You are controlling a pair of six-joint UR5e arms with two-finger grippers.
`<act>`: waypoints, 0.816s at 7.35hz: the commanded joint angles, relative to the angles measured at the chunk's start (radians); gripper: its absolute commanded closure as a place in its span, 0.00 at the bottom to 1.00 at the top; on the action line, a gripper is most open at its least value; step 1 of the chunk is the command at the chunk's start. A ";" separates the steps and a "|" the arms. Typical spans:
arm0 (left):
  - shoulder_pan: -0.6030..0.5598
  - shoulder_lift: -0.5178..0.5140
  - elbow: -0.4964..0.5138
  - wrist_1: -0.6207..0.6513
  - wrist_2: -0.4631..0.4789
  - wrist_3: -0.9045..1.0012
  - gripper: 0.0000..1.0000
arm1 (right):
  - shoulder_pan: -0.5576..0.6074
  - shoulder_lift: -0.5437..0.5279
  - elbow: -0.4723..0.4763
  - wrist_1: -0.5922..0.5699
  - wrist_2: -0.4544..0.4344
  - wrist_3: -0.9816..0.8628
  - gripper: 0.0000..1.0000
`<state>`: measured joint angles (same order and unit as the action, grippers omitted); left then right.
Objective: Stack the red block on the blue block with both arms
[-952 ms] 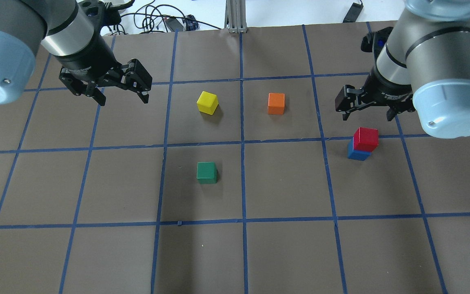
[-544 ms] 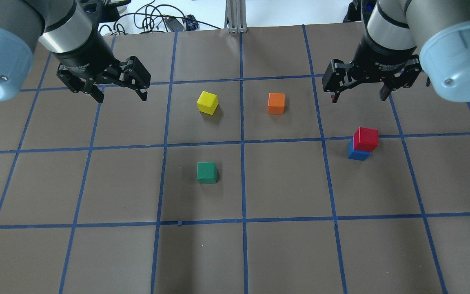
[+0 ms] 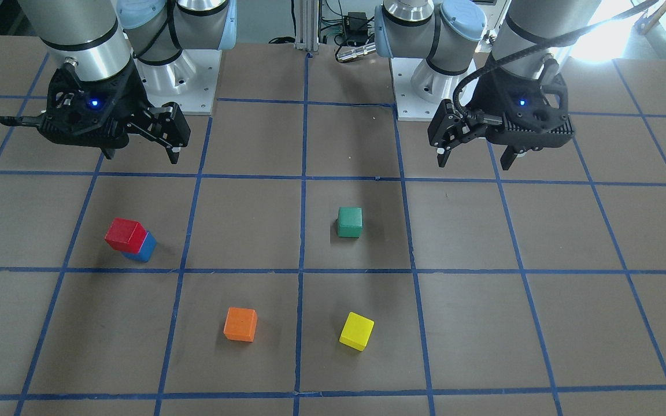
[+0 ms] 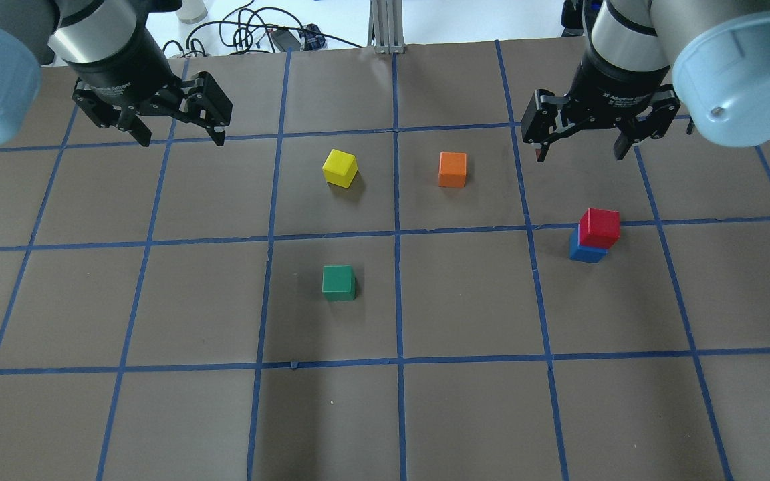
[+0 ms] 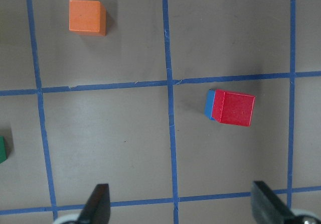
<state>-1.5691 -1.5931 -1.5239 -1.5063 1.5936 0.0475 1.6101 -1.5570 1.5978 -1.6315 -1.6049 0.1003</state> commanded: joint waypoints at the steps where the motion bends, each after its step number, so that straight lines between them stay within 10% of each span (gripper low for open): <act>1: -0.002 -0.007 0.008 0.003 0.017 0.005 0.00 | 0.001 0.002 0.002 0.002 -0.001 0.019 0.00; 6: -0.002 -0.010 0.007 0.009 0.008 0.003 0.00 | 0.001 -0.009 -0.012 0.002 0.068 0.019 0.00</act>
<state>-1.5708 -1.6023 -1.5158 -1.4973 1.6019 0.0513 1.6106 -1.5617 1.5899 -1.6306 -1.5660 0.1203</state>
